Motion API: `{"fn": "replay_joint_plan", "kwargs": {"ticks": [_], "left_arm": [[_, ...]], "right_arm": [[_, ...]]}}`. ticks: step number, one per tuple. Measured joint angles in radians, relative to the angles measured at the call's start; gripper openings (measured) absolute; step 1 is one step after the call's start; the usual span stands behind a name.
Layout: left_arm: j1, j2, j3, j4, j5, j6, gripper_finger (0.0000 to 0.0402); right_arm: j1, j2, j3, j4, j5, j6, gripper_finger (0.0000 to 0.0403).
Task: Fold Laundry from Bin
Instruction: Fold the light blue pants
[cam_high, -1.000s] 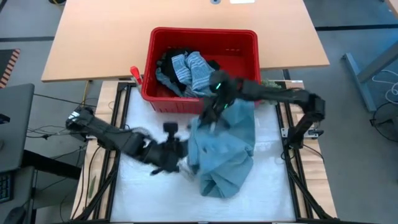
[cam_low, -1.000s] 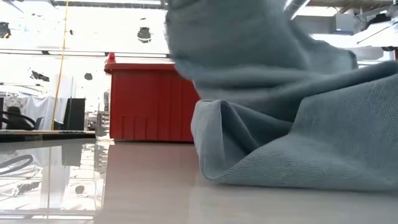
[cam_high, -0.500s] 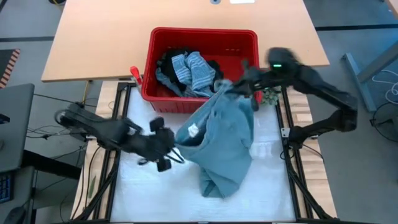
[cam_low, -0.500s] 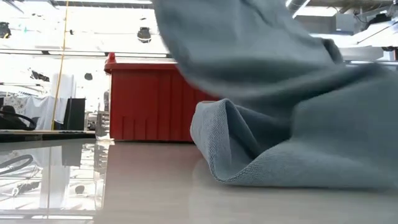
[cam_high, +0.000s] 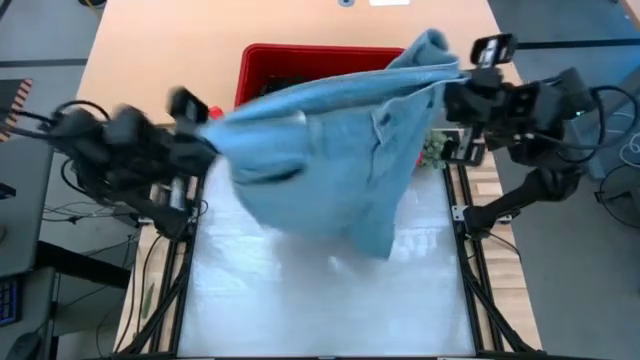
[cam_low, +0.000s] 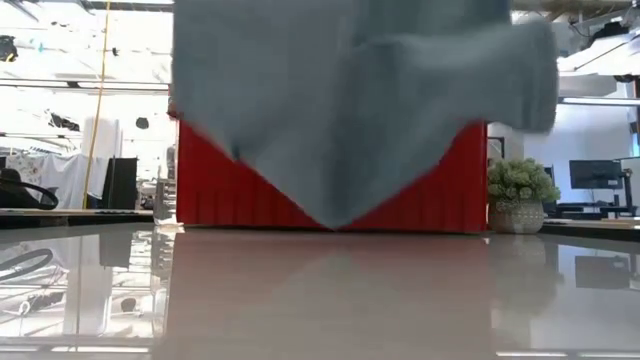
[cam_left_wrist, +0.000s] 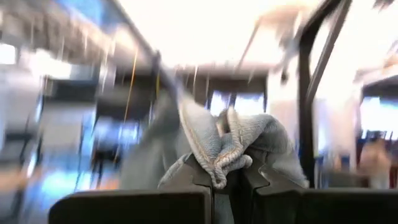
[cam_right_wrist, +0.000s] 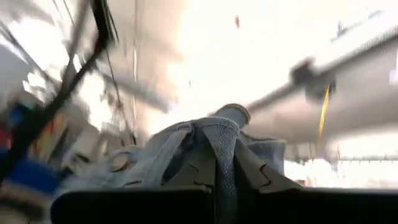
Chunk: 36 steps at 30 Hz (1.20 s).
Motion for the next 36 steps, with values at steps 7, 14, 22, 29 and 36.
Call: {"fn": "replay_joint_plan", "kwargs": {"ticks": [7,14,22,29,36], "left_arm": [[0.021,0.162,0.249,0.039,0.341,0.111,0.0001],[-0.026,0.225,0.301,0.089,0.566,0.224,0.0001],[-0.079,0.227,0.316,-0.092,0.649,0.357,0.0001],[-0.114,0.248,0.315,-0.222,0.658,0.454,0.0003],[-0.095,0.235,0.320,-0.359,0.329,0.414,0.0005]], "right_arm": [[0.142,0.214,0.308,0.035,-0.071,-0.150,0.0042],[0.363,0.300,0.374,0.080,-0.092,-0.455,0.0042],[0.608,0.324,0.390,-0.054,-0.078,-0.685,0.0042],[0.742,0.322,0.391,-0.085,-0.096,-0.759,0.0042],[0.703,0.269,0.398,-0.064,0.218,-0.684,0.0042]]}}
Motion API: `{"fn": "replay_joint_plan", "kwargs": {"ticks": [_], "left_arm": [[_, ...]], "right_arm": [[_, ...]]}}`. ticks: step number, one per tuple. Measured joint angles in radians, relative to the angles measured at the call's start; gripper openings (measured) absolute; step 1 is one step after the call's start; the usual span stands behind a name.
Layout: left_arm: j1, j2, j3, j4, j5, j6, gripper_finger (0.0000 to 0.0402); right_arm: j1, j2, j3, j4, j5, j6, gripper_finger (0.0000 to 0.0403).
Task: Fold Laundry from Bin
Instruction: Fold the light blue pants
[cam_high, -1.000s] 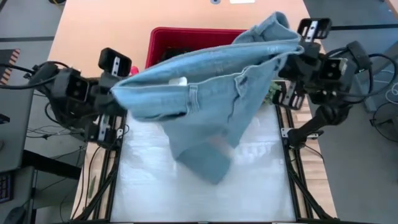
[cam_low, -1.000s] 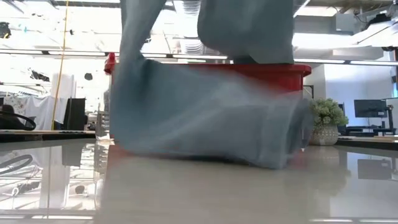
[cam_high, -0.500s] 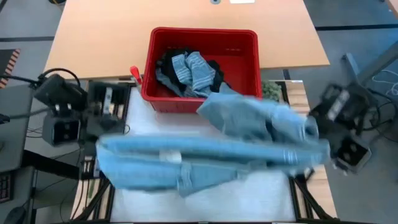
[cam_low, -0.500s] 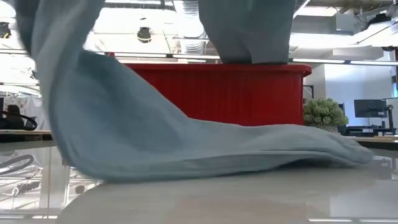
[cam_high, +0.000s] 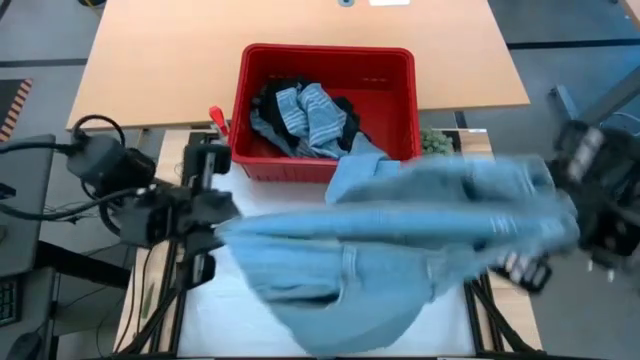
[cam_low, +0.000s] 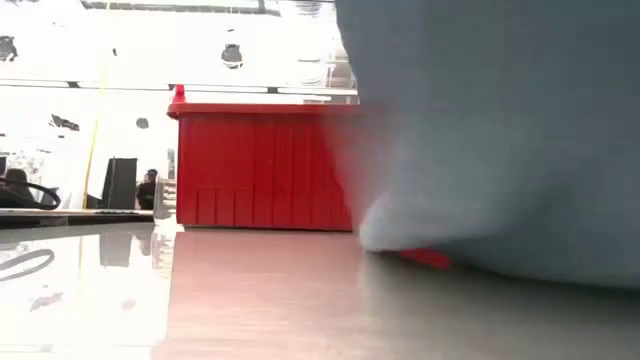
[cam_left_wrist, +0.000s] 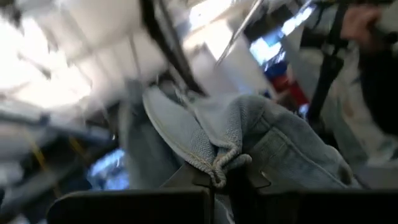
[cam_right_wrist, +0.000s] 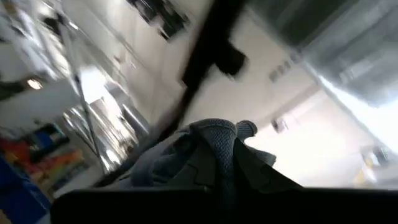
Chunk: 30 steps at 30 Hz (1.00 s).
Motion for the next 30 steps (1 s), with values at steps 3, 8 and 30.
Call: {"fn": "replay_joint_plan", "kwargs": {"ticks": [3,8,30], "left_arm": [[0.017,-0.003,0.000,-0.137,-0.091,-0.072,0.0005],[0.064,-0.006,0.000,-0.330,-0.146,-0.231,0.0003],[0.064,-0.096,-0.711,-0.606,-0.332,-0.789,0.0002]], "right_arm": [[-0.007,-0.025,-0.001,-0.036,0.151,0.103,0.0042],[-0.048,-0.103,-0.001,-0.270,0.328,0.345,0.0042],[-0.638,-0.324,-0.773,-0.835,-0.366,1.072,0.0042]]}}
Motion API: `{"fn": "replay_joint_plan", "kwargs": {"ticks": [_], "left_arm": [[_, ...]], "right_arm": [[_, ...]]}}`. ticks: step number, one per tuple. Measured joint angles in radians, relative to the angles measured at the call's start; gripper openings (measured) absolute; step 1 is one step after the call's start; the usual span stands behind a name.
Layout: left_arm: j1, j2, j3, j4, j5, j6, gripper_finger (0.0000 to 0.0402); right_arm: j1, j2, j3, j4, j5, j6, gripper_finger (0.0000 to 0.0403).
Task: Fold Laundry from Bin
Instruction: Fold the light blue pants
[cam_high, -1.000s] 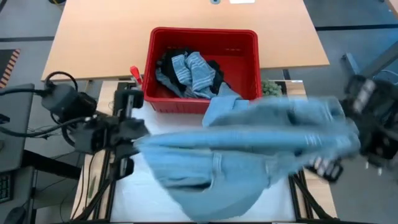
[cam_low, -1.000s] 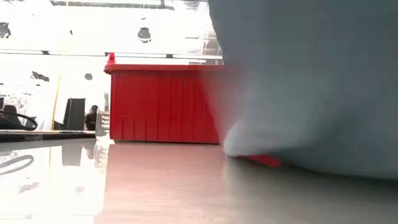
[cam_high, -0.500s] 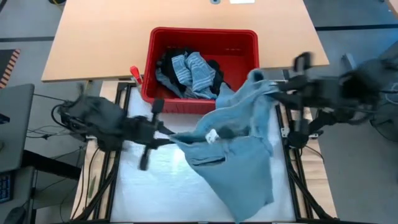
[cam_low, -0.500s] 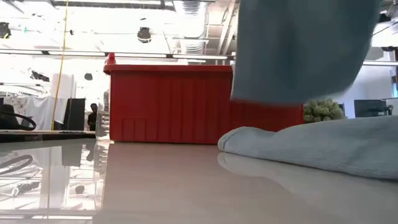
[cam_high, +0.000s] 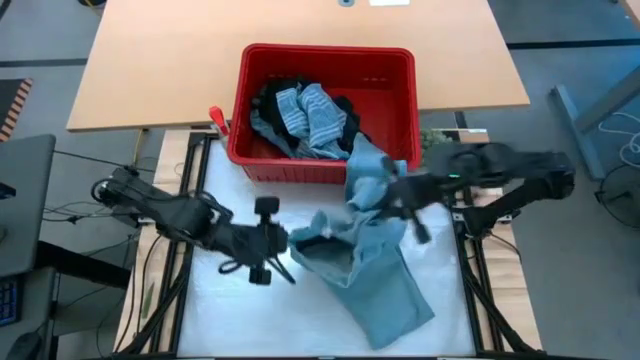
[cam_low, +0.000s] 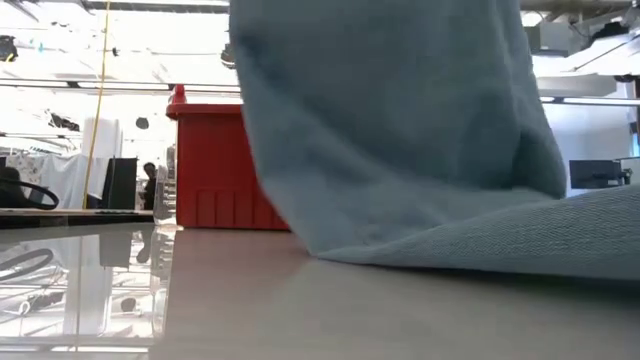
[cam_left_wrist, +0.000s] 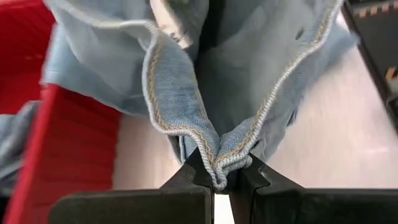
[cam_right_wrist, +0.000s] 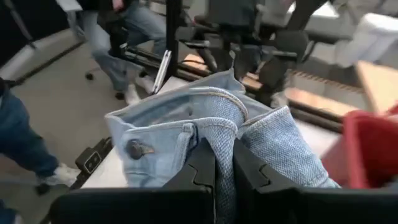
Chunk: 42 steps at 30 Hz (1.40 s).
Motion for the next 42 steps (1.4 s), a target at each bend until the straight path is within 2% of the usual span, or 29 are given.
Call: {"fn": "replay_joint_plan", "kwargs": {"ticks": [3,5,9,11,14,18,21,23,29,34,39,42], "left_arm": [[-0.032,0.002,-0.104,0.018,-0.018,-0.020,0.0002],[-0.057,0.003,-0.149,-0.015,-0.015,-0.060,0.0002],[-0.099,0.001,-0.187,-0.067,0.058,-0.158,0.0002],[-0.115,0.001,-0.206,-0.069,0.119,-0.201,0.0002],[-0.139,0.001,-0.231,-0.085,0.223,-0.274,0.0002],[-0.176,0.001,-0.277,-0.082,0.350,-0.364,0.0002],[-0.201,0.001,-0.310,-0.084,0.379,-0.407,0.0003],[-0.209,0.001,-0.330,-0.081,0.375,-0.434,0.0004],[-0.212,0.001,-0.357,-0.073,0.377,-0.481,0.0005],[-0.212,0.001,-0.357,-0.071,0.377,-0.477,0.0005],[-0.213,0.001,-0.357,-0.071,0.377,-0.471,0.0006],[-0.212,0.001,-0.357,-0.070,0.375,-0.465,0.0006]], "right_arm": [[-0.042,-0.033,-0.254,0.263,-0.115,0.018,0.0042],[-0.059,-0.030,-0.373,0.375,-0.126,0.075,0.0042],[-0.072,0.008,-0.486,0.409,-0.135,0.209,0.0056],[-0.071,0.040,-0.500,0.385,-0.132,0.267,0.0093],[-0.053,0.083,-0.496,0.333,-0.135,0.337,0.0170],[-0.031,0.096,-0.457,0.243,-0.204,0.286,0.0268],[-0.037,0.085,-0.429,0.224,-0.208,0.279,0.0315],[-0.055,0.085,-0.413,0.222,-0.208,0.278,0.0331],[-0.100,0.119,-0.424,0.202,-0.222,0.162,0.0340],[-0.124,0.207,-0.426,0.210,-0.395,0.153,0.0338],[-0.121,0.280,-0.426,0.233,-0.450,0.145,0.0335],[-0.119,0.295,-0.426,0.224,-0.455,0.122,0.0313]]}}
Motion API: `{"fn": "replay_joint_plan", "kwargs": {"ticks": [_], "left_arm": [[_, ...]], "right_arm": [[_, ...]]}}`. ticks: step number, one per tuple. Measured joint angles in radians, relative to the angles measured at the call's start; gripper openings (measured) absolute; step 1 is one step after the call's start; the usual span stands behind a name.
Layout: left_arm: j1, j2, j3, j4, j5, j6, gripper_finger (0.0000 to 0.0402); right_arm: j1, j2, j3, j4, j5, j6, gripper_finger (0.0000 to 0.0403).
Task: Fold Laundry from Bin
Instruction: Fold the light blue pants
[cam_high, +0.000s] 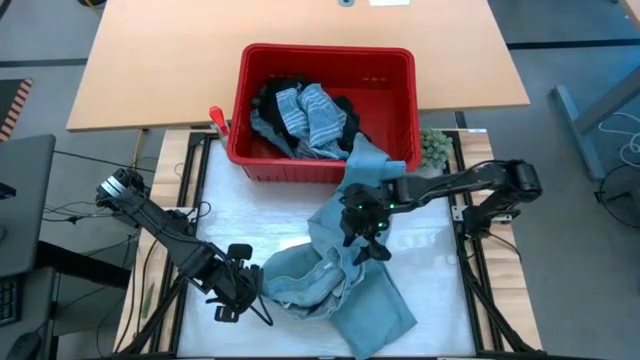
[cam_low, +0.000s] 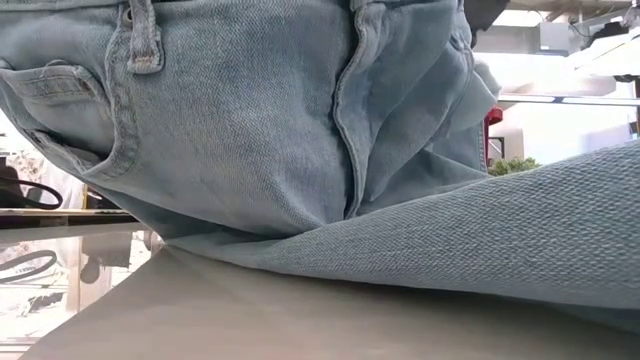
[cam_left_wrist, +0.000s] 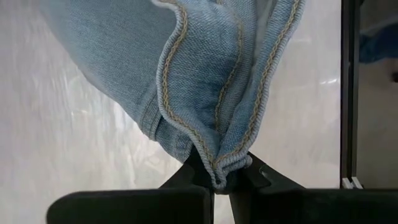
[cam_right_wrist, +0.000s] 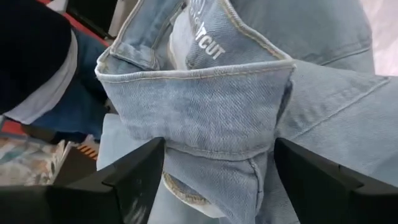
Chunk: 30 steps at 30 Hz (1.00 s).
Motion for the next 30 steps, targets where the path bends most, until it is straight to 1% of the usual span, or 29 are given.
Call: {"fn": "replay_joint_plan", "kwargs": {"ticks": [1,3,5,8,9,12,14,16,18,20,22,23,24,25,27,28,30], "left_arm": [[0.000,0.000,0.000,0.000,-0.002,0.002,0.0006],[0.000,0.000,0.000,0.001,-0.004,0.002,0.0006],[0.000,0.000,0.000,0.010,-0.004,-0.013,0.0006],[0.000,0.000,0.000,0.072,-0.013,-0.036,0.0006],[0.000,0.000,0.000,0.103,-0.025,-0.036,0.0006],[0.003,-0.020,0.002,0.198,-0.080,-0.032,0.0006],[0.014,-0.046,0.031,0.231,-0.156,-0.020,0.0006],[0.028,-0.084,0.079,0.283,-0.257,0.035,0.0006],[0.038,-0.133,0.130,0.366,-0.387,0.126,0.0006],[0.044,-0.184,0.173,0.509,-0.513,0.258,0.0006],[0.044,-0.233,0.192,0.711,-0.575,0.431,0.0006],[0.044,-0.254,0.193,0.839,-0.574,0.526,0.0006],[0.043,-0.269,0.193,0.969,-0.551,0.614,0.0006],[0.043,-0.279,0.193,1.089,-0.496,0.692,0.0006],[0.044,-0.287,0.195,1.280,-0.336,0.814,0.0004],[0.044,-0.287,0.195,1.345,-0.252,0.853,0.0004],[0.041,-0.280,0.193,1.399,-0.118,0.880,0.0004]], "right_arm": [[0.004,0.002,0.000,-0.001,0.000,-0.009,0.0296],[0.005,-0.001,0.000,0.004,0.001,-0.010,0.0246],[0.006,-0.012,0.012,-0.004,0.001,0.006,0.0174],[-0.009,-0.047,0.054,-0.007,-0.002,0.049,0.0050],[-0.016,-0.063,0.076,-0.007,-0.010,0.056,0.0033],[-0.033,-0.109,0.168,-0.011,-0.015,0.118,0.0038],[-0.040,-0.142,0.254,-0.011,-0.015,0.142,0.0046],[-0.045,-0.175,0.363,-0.008,-0.011,0.136,0.0047],[-0.043,-0.200,0.490,0.010,0.034,0.098,0.0040],[-0.032,-0.210,0.622,0.075,0.108,0.034,0.0036],[-0.010,-0.203,0.747,0.203,0.165,-0.016,0.0036],[0.005,-0.192,0.810,0.300,0.173,-0.021,0.0036],[0.030,-0.175,0.864,0.401,0.176,-0.015,0.0036],[0.065,-0.154,0.913,0.496,0.161,0.005,0.0036],[0.152,-0.101,1.003,0.624,0.110,0.060,0.0036],[0.205,-0.073,1.045,0.640,0.075,0.070,0.0036],[0.306,-0.023,1.115,0.592,0.026,0.046,0.0036]]}}
